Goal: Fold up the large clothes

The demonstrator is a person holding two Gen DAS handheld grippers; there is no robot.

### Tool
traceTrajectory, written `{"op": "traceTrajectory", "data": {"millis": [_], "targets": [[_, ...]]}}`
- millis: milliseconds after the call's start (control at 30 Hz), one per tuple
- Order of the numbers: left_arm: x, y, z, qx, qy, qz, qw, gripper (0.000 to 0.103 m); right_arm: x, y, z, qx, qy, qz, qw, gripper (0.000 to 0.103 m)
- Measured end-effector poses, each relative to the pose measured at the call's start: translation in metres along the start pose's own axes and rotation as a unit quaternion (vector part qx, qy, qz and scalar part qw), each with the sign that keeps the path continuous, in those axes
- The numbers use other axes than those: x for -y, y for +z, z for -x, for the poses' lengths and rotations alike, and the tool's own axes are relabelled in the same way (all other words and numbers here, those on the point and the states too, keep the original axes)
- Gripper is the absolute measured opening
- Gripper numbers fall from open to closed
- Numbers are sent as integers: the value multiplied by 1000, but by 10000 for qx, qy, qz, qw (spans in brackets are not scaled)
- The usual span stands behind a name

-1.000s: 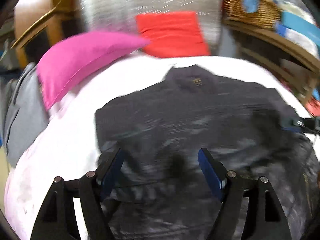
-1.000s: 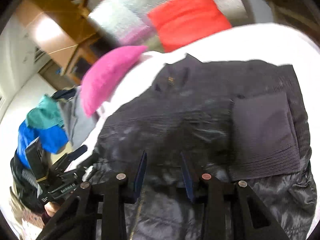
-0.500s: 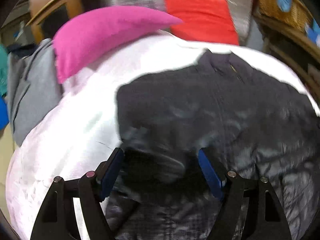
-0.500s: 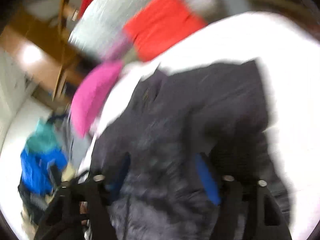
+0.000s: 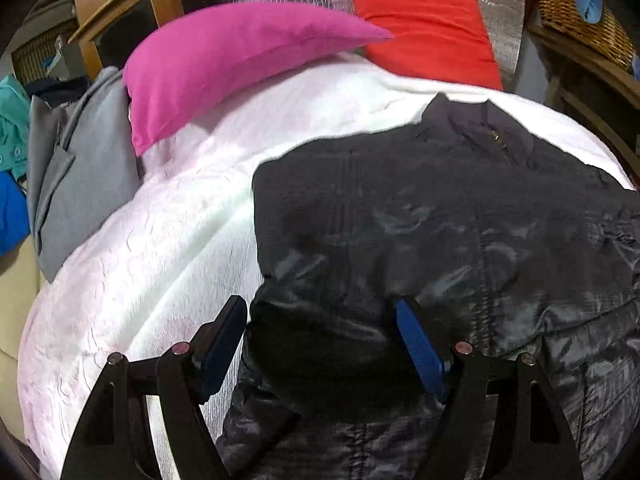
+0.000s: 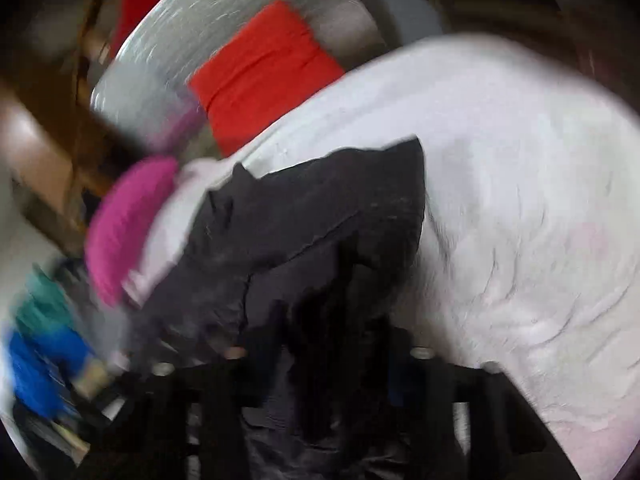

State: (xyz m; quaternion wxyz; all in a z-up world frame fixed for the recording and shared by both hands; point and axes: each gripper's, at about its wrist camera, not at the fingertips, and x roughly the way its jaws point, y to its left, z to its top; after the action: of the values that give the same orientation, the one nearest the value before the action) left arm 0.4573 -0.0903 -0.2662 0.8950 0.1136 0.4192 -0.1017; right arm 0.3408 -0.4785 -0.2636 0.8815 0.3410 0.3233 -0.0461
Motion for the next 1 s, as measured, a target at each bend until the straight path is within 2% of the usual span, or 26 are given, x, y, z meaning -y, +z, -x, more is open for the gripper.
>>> {"op": "traceTrajectory", "data": {"millis": [67, 133, 300, 400, 600, 767, 867, 933, 1000], "targets": [[2, 3, 14, 243, 14, -8, 9997, 78, -10, 1, 21, 366, 94, 145, 9992, 30], [2, 6, 19, 407, -37, -19, 9992, 78, -15, 1, 30, 508, 162, 262, 9982, 30], [9, 4, 9, 232, -80, -116, 9996, 78, 0, -3, 6, 53, -220, 136, 9997, 29], [10, 3, 1, 75, -70, -126, 9999, 78, 9, -1, 2, -38, -103, -63, 9999, 29], [13, 2, -1, 39, -49, -186, 9998, 78, 20, -2, 2, -162, -106, -154, 9997, 29], [12, 1, -1, 29, -59, -164, 9998, 78, 27, 0, 6, -140, 174, -438, 9988, 32], [12, 2, -3, 26, -50, -156, 9999, 78, 27, 4, 7, -22, 182, -552, 9983, 39], [13, 1, -3, 20, -41, -176, 9998, 78, 31, 7, 9, 150, 174, -727, 9971, 72], [14, 0, -4, 20, -26, -203, 9998, 78, 35, 10, 11, 341, 184, -836, 9957, 75]]}}
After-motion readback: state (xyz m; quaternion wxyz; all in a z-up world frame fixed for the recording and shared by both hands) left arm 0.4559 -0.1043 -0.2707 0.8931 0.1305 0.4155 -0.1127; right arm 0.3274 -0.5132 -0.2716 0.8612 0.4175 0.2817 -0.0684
